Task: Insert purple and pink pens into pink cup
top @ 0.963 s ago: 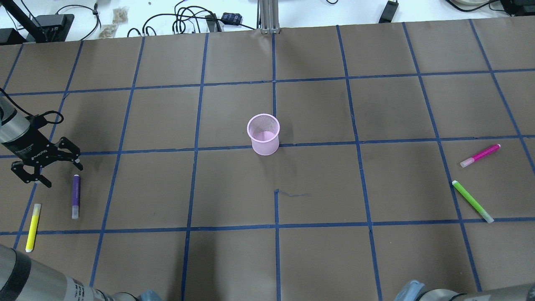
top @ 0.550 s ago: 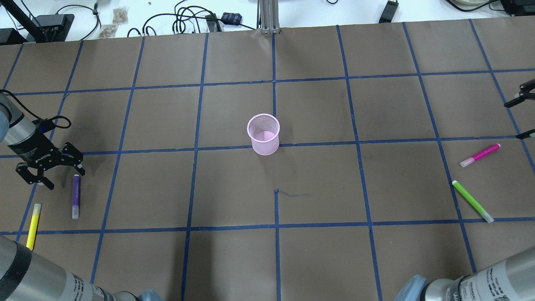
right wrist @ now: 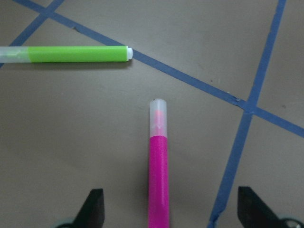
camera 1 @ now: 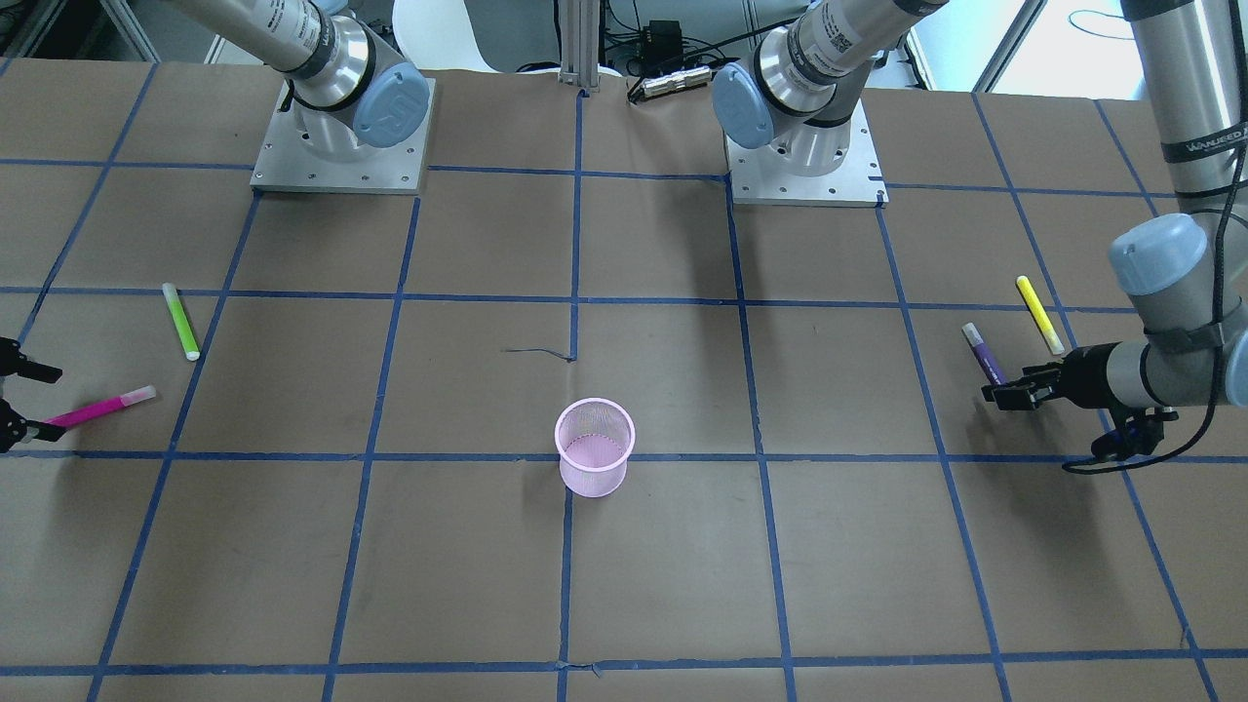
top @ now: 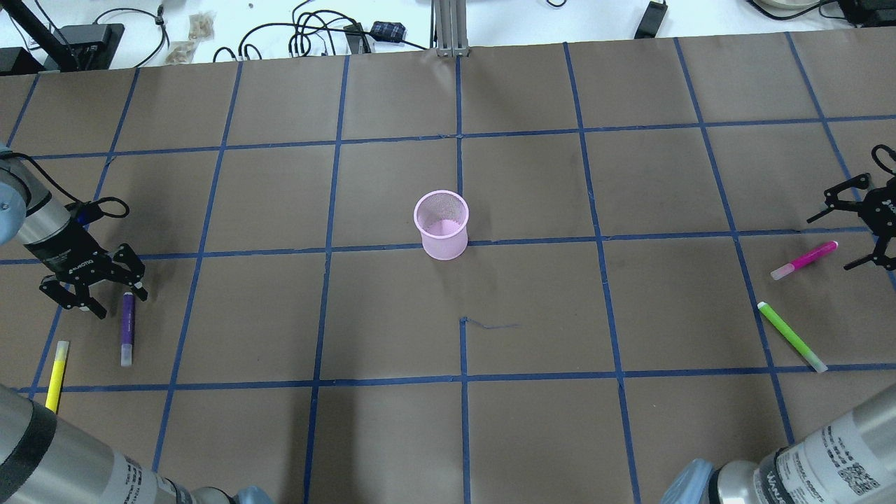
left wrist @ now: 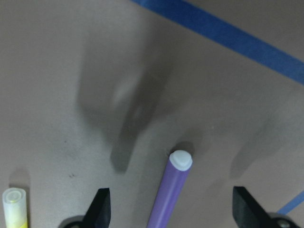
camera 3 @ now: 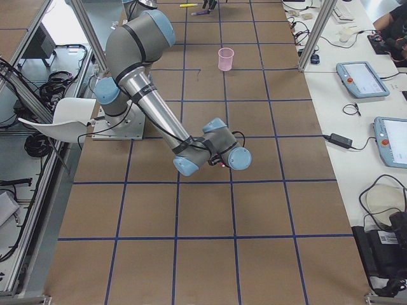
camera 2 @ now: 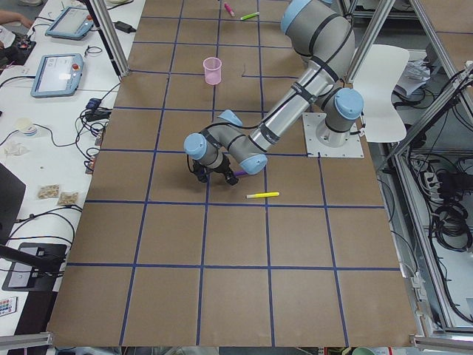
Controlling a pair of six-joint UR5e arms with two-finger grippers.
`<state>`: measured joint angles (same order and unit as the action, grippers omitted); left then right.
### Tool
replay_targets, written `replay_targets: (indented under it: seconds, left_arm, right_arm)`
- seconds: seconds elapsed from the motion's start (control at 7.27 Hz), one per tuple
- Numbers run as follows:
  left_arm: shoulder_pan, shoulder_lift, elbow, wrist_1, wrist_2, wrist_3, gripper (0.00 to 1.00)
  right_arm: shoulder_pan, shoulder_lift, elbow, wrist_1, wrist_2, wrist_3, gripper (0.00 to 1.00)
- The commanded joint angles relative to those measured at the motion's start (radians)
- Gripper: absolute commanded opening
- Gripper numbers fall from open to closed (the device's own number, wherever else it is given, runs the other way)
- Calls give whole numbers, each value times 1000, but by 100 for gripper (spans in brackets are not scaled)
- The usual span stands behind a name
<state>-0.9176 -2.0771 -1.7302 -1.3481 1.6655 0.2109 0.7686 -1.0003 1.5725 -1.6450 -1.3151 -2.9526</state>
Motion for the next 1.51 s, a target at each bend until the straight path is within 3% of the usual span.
replay_targets:
  seconds: [0.0,0.28,0.41,0.96,1.1,1.38]
  left_arm:
    - [-1,-11,0,-6,0,1,34]
    - [0,-17,0,-2,2,2,24]
    - [0,-15,1,0,0,-1,0]
    - [-96,69,104,-98,2,-13,0]
    - [-101,87,109,-104,0,-11,0]
    - [-112,115,107,-105,-6,-16,0]
  right_arm:
    - [0,31,-8,-2,-27,-10,96]
    - [0,35,0,-44,-29,30,89]
    - [0,38,0,-44,-30,59,75]
    - [0,40,0,-41,-30,64,25]
    - [-2,34,0,-35,-30,64,3]
    - [-5,-53,-14,-22,-45,140,0]
